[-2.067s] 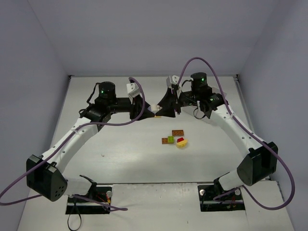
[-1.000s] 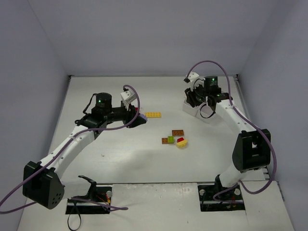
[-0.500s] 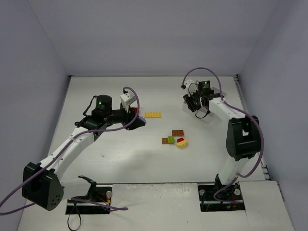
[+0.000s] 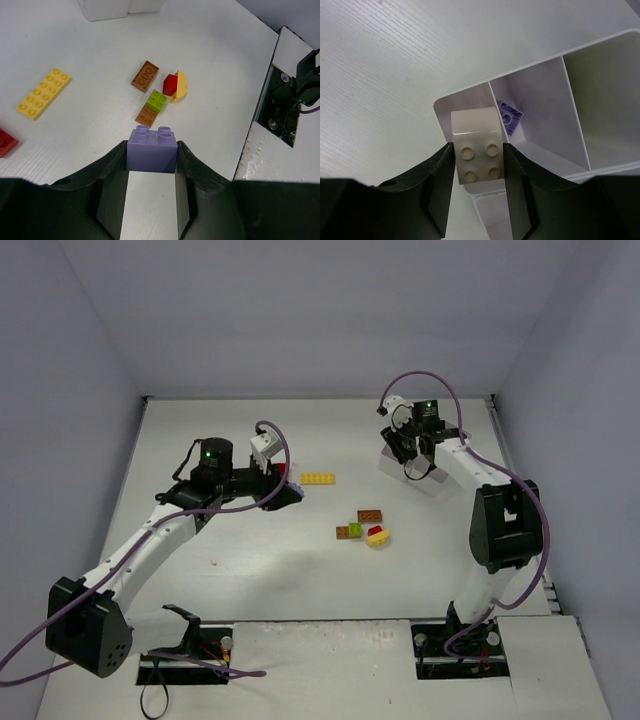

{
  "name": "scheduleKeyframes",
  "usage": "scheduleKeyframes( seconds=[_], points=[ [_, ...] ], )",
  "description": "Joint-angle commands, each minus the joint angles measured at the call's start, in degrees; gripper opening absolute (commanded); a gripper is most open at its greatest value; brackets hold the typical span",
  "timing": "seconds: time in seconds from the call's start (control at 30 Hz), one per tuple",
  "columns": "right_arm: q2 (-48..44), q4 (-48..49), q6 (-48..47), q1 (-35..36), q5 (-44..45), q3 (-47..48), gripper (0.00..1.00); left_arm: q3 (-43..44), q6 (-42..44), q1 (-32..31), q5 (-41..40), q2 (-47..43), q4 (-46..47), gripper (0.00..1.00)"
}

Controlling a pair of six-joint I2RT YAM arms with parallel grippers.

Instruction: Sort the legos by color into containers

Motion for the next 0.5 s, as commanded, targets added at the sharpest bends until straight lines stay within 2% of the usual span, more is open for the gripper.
scheduleKeyframes(
  seconds=[0.0,0.2,0.33,0.43,0.47],
  points=[
    [-0.1,2.3,-0.9,0.1,1.8,2.7,0.4,1.9,0.2,0.3,0.5,-0.7,2.8,0.0],
    [-0.4,2.2,-0.7,0.0,2.0,2.8,0.47,2.4,0.2,0.2,0.7,-0.5,2.8,0.0],
    [-3.3,1.8,1.2,0.8,1.5,3.1,0.48,2.6,0.9,0.2,0.8,-0.3,2.8,0.0],
    [-7.4,1.7,6.1,2.1,-0.8,3.8,0.49,3.2,2.7,0.2,0.6,-0.2,2.4,0.0],
    [-8.4,1.6,9.8,2.5,-2.6,3.9,0.53,3.5,4.4,0.2,0.3,-0.4,1.8,0.0]
  ],
)
